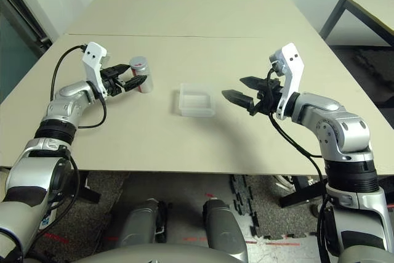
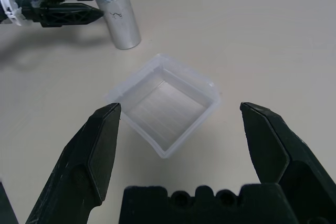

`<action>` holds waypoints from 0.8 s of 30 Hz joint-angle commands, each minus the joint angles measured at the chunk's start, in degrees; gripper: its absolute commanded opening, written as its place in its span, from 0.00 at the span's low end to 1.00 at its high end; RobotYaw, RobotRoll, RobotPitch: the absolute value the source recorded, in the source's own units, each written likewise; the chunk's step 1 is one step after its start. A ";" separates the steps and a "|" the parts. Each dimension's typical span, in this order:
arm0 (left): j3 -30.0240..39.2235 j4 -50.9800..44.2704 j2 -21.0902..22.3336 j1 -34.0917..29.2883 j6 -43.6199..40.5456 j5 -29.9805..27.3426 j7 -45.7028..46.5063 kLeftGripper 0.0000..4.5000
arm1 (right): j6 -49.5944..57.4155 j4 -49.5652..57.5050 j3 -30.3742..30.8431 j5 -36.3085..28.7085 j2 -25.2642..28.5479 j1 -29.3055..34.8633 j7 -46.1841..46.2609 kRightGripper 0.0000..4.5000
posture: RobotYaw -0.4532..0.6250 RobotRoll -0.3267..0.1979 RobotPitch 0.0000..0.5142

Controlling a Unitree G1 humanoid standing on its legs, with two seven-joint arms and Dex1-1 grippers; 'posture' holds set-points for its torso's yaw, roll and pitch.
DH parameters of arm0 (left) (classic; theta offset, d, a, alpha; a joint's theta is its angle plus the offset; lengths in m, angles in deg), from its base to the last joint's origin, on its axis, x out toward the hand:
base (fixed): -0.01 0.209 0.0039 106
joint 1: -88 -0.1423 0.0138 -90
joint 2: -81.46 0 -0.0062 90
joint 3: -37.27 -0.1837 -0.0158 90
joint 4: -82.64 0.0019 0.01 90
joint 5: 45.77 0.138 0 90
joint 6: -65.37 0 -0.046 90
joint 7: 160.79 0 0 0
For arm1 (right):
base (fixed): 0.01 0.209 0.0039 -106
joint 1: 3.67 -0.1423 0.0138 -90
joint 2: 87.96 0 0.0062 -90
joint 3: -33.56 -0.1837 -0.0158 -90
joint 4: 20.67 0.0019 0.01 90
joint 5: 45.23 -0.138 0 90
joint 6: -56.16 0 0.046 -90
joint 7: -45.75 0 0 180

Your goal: Pour the medicine from the bottle into the box.

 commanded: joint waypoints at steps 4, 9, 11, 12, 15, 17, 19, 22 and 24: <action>-0.31 7.22 -1.20 2.50 4.35 3.03 1.79 1.00 | 2.37 3.27 -0.07 -1.56 -1.07 -0.86 1.80 1.00 | 0.31 0.62 0.16; -0.11 11.43 -2.14 4.38 6.54 4.38 3.23 1.00 | 3.48 4.41 0.18 -1.89 -2.03 -1.84 2.54 1.00 | 0.31 0.62 0.17; 0.24 12.97 -2.57 5.15 7.09 4.58 3.85 1.00 | 3.75 4.63 0.31 -1.92 -2.31 -2.11 2.76 1.00 | 0.31 0.62 0.17; 0.40 13.54 -2.75 5.48 7.25 4.63 4.01 1.00 | 3.85 4.69 0.35 -1.92 -2.42 -2.19 2.86 1.00 | 0.31 0.62 0.17; 0.41 14.85 -3.11 6.08 8.00 5.01 4.36 1.00 | 4.23 5.26 0.26 -2.07 -2.84 -2.15 3.30 1.00 | 0.30 0.62 0.18; 0.29 15.78 -3.40 6.48 8.18 5.31 4.59 1.00 | 4.43 5.70 0.14 -2.17 -3.17 -2.02 3.63 1.00 | 0.29 0.62 0.17; 0.27 16.60 -3.76 6.93 8.11 5.55 4.90 1.00 | 4.61 6.11 0.00 -2.23 -3.40 -1.85 3.90 1.00 | 0.29 0.62 0.17; 0.34 17.60 -4.16 7.56 8.27 5.93 5.40 1.00 | 4.76 6.55 -0.23 -2.39 -3.52 -1.62 4.23 1.00 | 0.29 0.62 0.17; 0.39 18.10 -4.36 7.98 8.34 6.20 5.83 1.00 | 4.77 6.68 -0.32 -2.47 -3.50 -1.58 4.41 1.00 | 0.29 0.62 0.17</action>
